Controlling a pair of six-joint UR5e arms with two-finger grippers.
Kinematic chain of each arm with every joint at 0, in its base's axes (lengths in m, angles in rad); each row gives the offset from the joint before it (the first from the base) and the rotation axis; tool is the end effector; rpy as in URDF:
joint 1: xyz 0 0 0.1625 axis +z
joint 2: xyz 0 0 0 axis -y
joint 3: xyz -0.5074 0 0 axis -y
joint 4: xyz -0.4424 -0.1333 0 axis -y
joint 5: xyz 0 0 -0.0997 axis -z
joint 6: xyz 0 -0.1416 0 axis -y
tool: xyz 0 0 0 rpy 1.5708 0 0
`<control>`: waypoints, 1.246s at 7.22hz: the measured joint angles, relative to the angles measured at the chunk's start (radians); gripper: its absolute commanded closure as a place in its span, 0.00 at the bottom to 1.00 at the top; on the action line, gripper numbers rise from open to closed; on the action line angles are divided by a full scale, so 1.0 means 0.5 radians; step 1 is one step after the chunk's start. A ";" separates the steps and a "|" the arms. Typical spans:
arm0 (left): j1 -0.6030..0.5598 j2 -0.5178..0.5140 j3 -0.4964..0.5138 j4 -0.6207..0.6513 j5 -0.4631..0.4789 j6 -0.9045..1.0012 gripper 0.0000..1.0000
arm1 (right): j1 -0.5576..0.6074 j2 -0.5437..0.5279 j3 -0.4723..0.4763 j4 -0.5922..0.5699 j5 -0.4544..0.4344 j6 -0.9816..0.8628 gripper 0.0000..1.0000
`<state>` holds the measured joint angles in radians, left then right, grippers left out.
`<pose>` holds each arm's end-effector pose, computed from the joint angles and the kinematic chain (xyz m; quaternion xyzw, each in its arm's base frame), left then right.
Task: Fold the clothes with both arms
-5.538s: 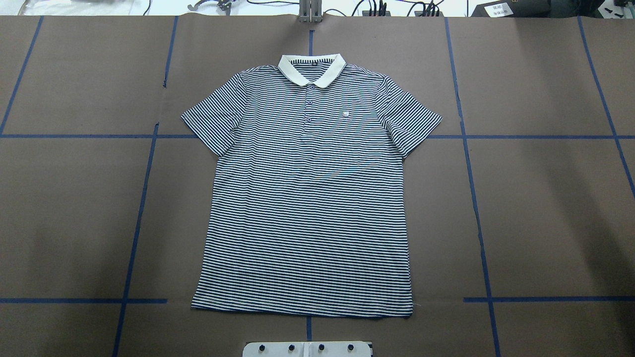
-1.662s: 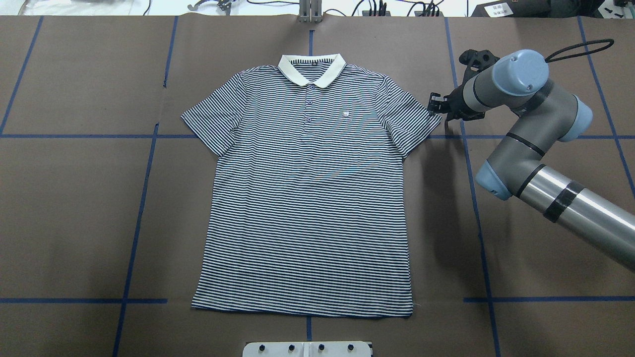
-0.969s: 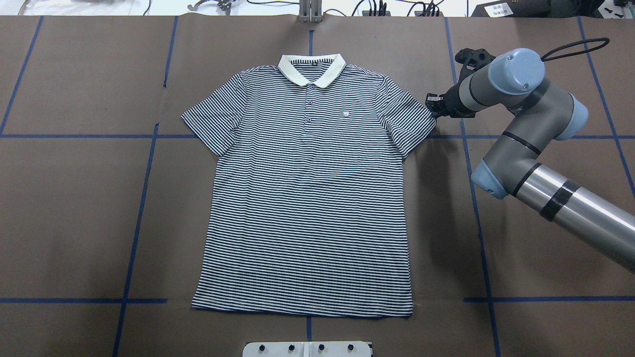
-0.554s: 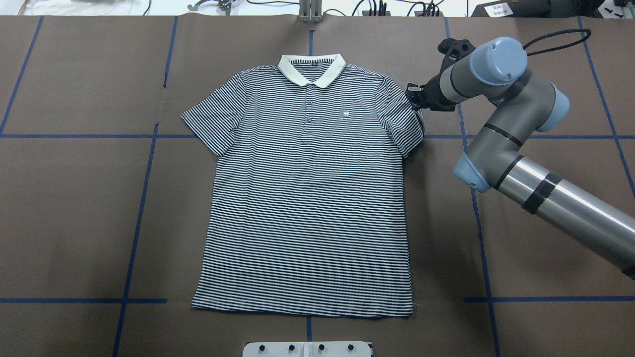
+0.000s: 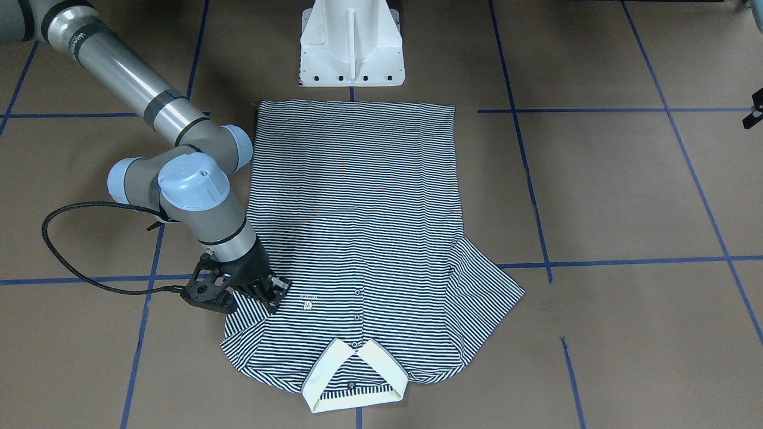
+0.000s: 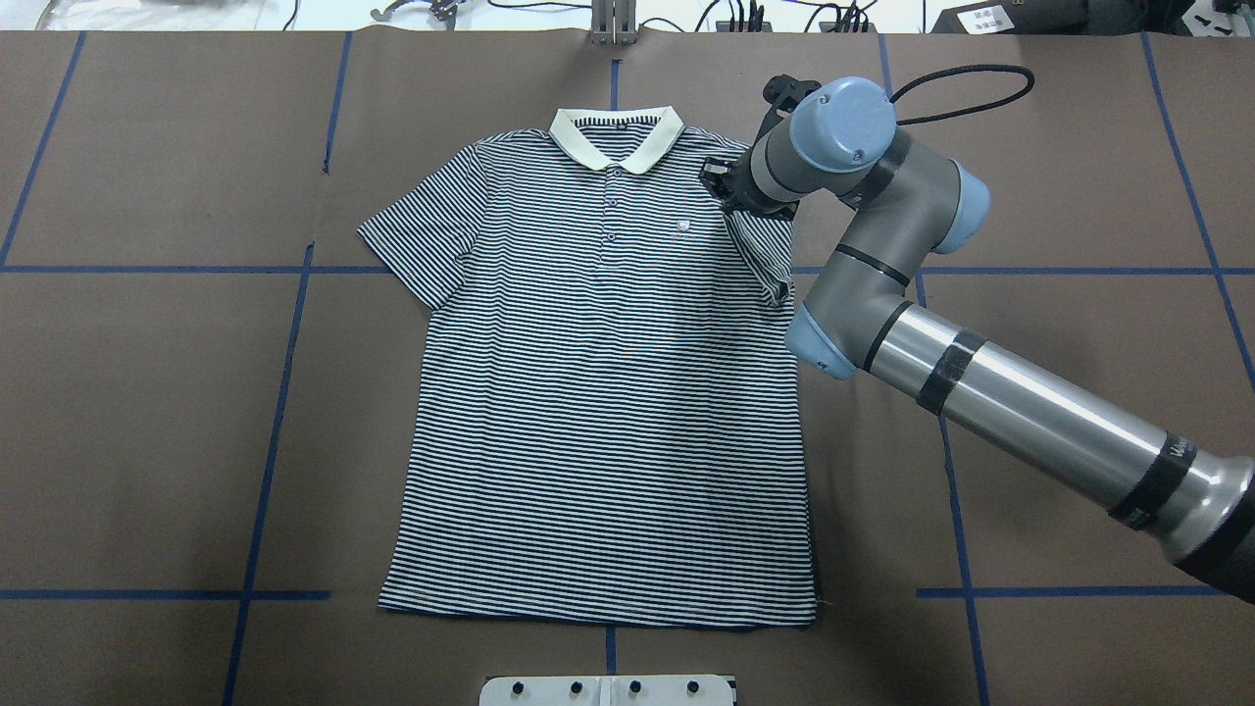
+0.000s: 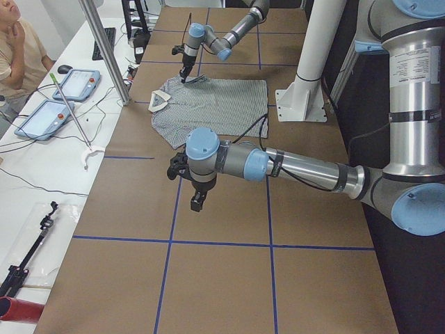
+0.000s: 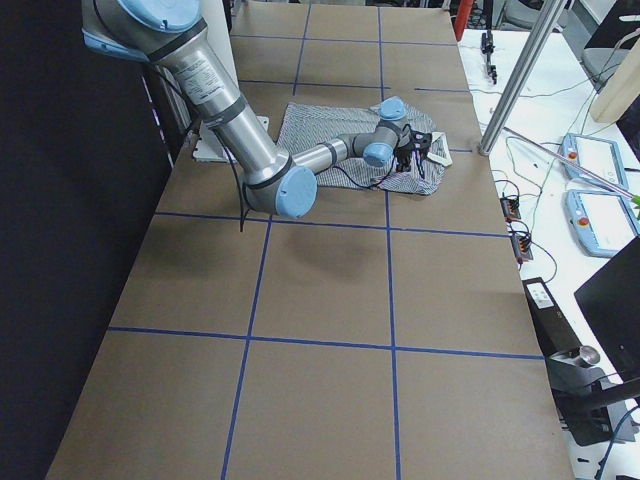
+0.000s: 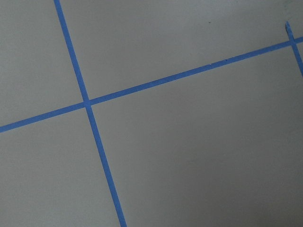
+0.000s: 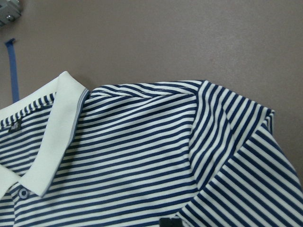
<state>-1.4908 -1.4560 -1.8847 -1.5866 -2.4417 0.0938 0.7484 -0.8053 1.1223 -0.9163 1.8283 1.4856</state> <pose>0.0144 -0.4928 0.6469 0.1001 0.4187 0.1233 0.8941 -0.6236 -0.7117 0.3854 0.0836 -0.4693 0.2288 0.8487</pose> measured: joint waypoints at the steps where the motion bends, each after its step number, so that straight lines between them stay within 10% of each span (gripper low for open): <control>1: 0.000 0.000 -0.001 0.001 -0.013 0.000 0.00 | -0.006 0.066 -0.081 0.001 -0.023 0.003 1.00; 2: 0.000 0.000 -0.001 0.001 -0.019 0.000 0.00 | -0.007 0.119 -0.150 0.001 -0.042 0.004 1.00; 3: 0.000 0.001 -0.001 0.001 -0.022 0.000 0.00 | -0.008 0.146 -0.190 0.002 -0.059 0.005 0.01; 7: 0.010 -0.039 0.009 -0.045 -0.208 -0.077 0.00 | -0.002 0.151 -0.197 0.009 -0.095 -0.002 0.00; 9: 0.148 -0.102 0.082 -0.447 -0.234 -0.473 0.00 | 0.037 -0.056 0.116 0.014 0.022 -0.007 0.00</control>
<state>-1.4167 -1.5070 -1.8436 -1.8099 -2.5588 -0.1426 0.7667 -0.8336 1.1806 -0.9095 1.8391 1.4823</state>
